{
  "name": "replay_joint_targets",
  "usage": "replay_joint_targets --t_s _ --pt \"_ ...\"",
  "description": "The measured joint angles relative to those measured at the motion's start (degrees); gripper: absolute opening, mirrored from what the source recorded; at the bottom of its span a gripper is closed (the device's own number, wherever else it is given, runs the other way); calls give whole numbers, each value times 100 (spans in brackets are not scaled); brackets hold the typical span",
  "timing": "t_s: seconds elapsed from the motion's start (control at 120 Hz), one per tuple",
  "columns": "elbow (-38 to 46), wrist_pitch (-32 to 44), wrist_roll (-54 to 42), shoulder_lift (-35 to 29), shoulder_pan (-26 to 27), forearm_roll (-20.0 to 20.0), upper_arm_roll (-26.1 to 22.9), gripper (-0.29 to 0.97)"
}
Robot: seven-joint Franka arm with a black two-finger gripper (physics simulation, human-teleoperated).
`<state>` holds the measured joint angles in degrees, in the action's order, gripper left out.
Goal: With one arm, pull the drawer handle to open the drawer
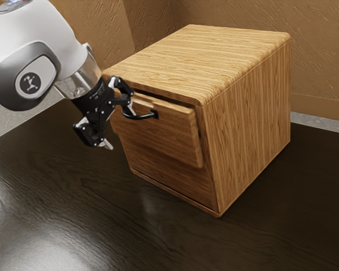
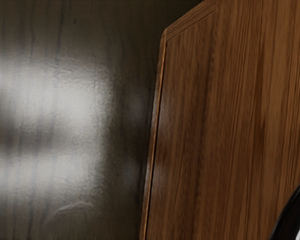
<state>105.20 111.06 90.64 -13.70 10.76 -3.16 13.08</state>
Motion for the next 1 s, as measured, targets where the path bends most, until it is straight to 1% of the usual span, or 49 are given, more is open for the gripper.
replay_joint_targets --t_s 0.458,1.0 --pt "1035 298 75 -970 -65 -179 6 68" --pt "1908 398 195 -2020 -203 -493 45 67"
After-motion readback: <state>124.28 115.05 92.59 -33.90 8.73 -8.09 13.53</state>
